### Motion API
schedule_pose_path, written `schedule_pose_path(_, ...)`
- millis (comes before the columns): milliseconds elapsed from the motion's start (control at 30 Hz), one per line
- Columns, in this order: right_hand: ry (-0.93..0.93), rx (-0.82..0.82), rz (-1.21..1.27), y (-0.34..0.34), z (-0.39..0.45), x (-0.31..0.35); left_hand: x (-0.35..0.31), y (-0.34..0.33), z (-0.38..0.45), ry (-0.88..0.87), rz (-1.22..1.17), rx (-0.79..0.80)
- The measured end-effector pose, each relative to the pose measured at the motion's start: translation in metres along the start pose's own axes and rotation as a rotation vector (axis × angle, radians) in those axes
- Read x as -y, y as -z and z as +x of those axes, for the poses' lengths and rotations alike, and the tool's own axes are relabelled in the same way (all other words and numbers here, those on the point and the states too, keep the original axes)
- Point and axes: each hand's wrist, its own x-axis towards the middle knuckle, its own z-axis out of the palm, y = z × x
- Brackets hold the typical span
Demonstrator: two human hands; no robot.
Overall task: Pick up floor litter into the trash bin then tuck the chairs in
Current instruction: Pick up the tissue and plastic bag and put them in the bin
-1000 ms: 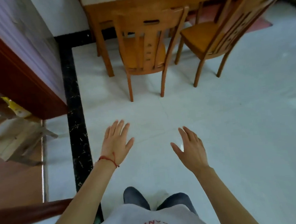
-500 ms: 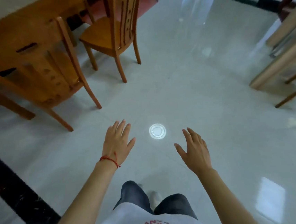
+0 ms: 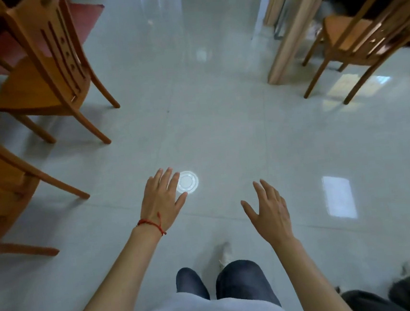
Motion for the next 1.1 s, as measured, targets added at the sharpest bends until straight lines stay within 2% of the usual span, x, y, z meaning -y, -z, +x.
schedule_pose_path(267,-0.062,-0.046,0.034,0.013,0.081,-0.040,-0.029,-0.009,0.105,-0.050,-0.014,-0.007)
schedule_pose_path(633,0.010,-0.059,0.004,0.066,0.257,-0.103,-0.075,0.010,0.273,-0.015,-0.016,-0.015)
schedule_pose_path(833,0.033,-0.061,0.000,0.073,0.347,-0.111,-0.073,0.024,0.367,0.004,-0.021,-0.016)
schedule_pose_path(1100,0.032,-0.071,0.006,0.073,0.513,-0.100,-0.041,0.033,0.529,-0.007,-0.013,0.020)
